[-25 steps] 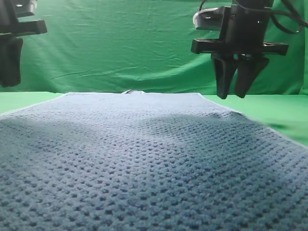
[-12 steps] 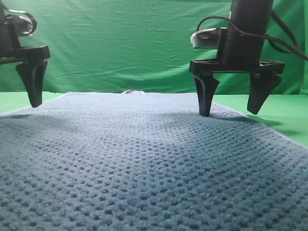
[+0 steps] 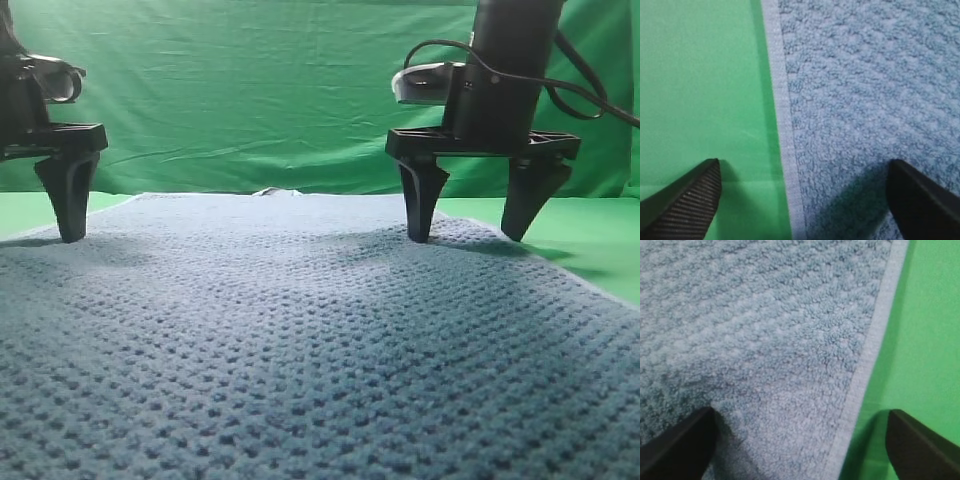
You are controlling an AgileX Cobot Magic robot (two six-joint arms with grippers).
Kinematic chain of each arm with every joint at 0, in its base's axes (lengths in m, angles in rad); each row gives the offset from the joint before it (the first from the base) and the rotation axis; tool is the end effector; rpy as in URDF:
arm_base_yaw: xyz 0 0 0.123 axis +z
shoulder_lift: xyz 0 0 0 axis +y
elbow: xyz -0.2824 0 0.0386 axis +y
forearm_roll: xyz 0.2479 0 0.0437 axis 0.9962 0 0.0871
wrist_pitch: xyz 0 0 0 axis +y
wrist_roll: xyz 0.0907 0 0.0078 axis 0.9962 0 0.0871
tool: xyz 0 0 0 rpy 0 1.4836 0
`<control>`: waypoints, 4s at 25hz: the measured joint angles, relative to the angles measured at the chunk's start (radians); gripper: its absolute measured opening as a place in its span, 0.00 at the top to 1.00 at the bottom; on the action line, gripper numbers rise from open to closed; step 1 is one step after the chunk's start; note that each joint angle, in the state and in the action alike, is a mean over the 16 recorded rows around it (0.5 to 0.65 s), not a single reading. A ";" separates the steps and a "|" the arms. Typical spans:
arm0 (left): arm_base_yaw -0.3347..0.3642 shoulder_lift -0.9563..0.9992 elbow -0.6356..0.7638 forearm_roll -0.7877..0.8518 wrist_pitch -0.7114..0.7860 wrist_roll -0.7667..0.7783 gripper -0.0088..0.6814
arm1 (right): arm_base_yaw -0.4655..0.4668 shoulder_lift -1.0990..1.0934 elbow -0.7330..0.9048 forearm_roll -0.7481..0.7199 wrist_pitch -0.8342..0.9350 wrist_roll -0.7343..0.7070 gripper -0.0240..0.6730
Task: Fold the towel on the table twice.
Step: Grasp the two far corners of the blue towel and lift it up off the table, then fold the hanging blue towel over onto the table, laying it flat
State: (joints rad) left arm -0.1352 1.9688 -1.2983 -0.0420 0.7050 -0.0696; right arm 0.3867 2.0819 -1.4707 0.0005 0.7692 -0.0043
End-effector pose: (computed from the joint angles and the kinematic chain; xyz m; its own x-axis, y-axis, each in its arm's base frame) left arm 0.3878 -0.0553 0.1611 -0.9610 0.0284 -0.2751 0.0450 0.9975 -0.0543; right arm 0.3933 0.1602 0.1564 -0.8892 -0.3663 -0.2740 -0.3807 0.9247 -0.0007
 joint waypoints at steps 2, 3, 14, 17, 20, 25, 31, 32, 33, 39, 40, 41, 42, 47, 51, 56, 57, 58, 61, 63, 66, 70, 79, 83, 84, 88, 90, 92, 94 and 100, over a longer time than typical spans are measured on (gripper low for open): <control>0.000 0.005 -0.004 0.003 -0.001 0.000 0.06 | 0.000 0.003 -0.002 0.003 -0.004 0.000 0.09; 0.000 0.007 -0.006 0.005 -0.001 0.000 0.07 | 0.000 0.005 -0.004 0.005 -0.006 0.000 0.11; 0.000 0.017 -0.013 -0.054 0.001 0.030 0.49 | 0.001 0.020 -0.014 0.044 -0.025 0.000 0.62; 0.001 0.019 -0.013 -0.090 0.003 0.047 0.67 | 0.001 0.022 -0.015 0.055 -0.027 0.000 0.77; 0.001 0.020 -0.014 -0.126 0.006 0.064 0.81 | 0.001 0.023 -0.017 0.061 -0.025 0.000 0.88; 0.002 0.020 -0.021 -0.171 0.017 0.087 0.96 | 0.002 0.022 -0.030 0.057 -0.005 0.000 0.96; 0.002 -0.006 -0.059 -0.178 0.057 0.090 0.99 | 0.004 0.007 -0.085 0.033 0.060 0.001 0.97; 0.001 -0.017 -0.070 -0.177 0.065 0.090 0.99 | 0.004 0.002 -0.100 0.028 0.073 0.001 0.97; 0.001 -0.028 -0.084 -0.175 0.073 0.089 0.99 | 0.004 -0.003 -0.117 0.023 0.087 0.001 0.97; 0.001 -0.117 -0.204 -0.165 0.118 0.088 0.99 | 0.005 -0.040 -0.265 0.000 0.163 0.003 0.97; 0.001 -0.132 -0.232 -0.162 0.123 0.088 0.99 | 0.005 -0.047 -0.298 -0.003 0.171 0.003 0.97; 0.000 -0.147 -0.261 -0.160 0.127 0.088 0.99 | 0.006 -0.053 -0.333 -0.007 0.177 0.003 0.97; 0.000 -0.161 -0.291 -0.158 0.129 0.088 0.99 | 0.006 -0.058 -0.370 -0.010 0.180 0.003 0.97; 0.000 -0.213 -0.448 -0.147 0.116 0.087 0.99 | 0.005 -0.078 -0.563 -0.033 0.169 0.001 0.97; 0.000 -0.226 -0.555 -0.142 0.102 0.087 0.99 | 0.003 -0.085 -0.694 -0.055 0.156 -0.006 0.97; 0.000 -0.223 -0.632 -0.139 0.099 0.086 0.99 | -0.003 -0.088 -0.783 -0.085 0.160 -0.020 0.97; 0.000 -0.222 -0.636 -0.138 0.099 0.086 0.99 | -0.004 -0.088 -0.789 -0.091 0.166 -0.022 0.97; 0.000 -0.222 -0.636 -0.138 0.100 0.086 0.99 | -0.005 -0.089 -0.792 -0.098 0.175 -0.024 0.97; 0.000 -0.225 -0.610 -0.141 0.103 0.085 0.99 | -0.009 -0.092 -0.780 -0.112 0.210 -0.028 0.97; 0.000 -0.235 -0.574 -0.144 0.103 0.084 0.99 | -0.011 -0.097 -0.760 -0.119 0.239 -0.030 0.97; 0.000 -0.263 -0.501 -0.149 0.097 0.083 0.99 | -0.012 -0.115 -0.713 -0.125 0.280 -0.027 0.97; 0.000 -0.327 -0.373 -0.158 0.073 0.082 0.99 | -0.008 -0.167 -0.618 -0.130 0.315 -0.014 0.97; -0.001 -0.555 -0.044 -0.175 0.016 0.082 0.99 | 0.033 -0.395 -0.252 -0.125 0.263 0.057 0.97; -0.002 -0.669 0.105 -0.182 0.001 0.081 0.99 | 0.070 -0.518 -0.047 -0.120 0.204 0.103 0.97; -0.002 -0.697 0.143 -0.184 -0.002 0.081 0.99 | 0.081 -0.548 0.004 -0.119 0.190 0.117 0.97; -0.002 -0.813 0.298 -0.201 -0.012 0.081 0.99 | 0.125 -0.662 0.195 -0.115 0.138 0.174 0.97; -0.002 -0.871 0.375 -0.214 -0.015 0.081 0.99 | 0.147 -0.714 0.279 -0.112 0.119 0.201 0.97; -0.002 -0.928 0.448 -0.232 -0.011 0.080 0.99 | 0.167 -0.764 0.356 -0.108 0.104 0.226 0.97; -0.002 -0.982 0.515 -0.251 -0.003 0.080 0.99 | 0.186 -0.810 0.425 -0.102 0.095 0.249 0.97; -0.003 -1.118 0.670 -0.309 0.039 0.080 0.99 | 0.221 -0.935 0.582 -0.065 0.095 0.300 0.97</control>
State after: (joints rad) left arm -0.1382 0.8511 -0.6286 -0.3507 0.7444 0.0108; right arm 0.6073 1.1466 -0.8888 -0.0646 0.8639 0.2960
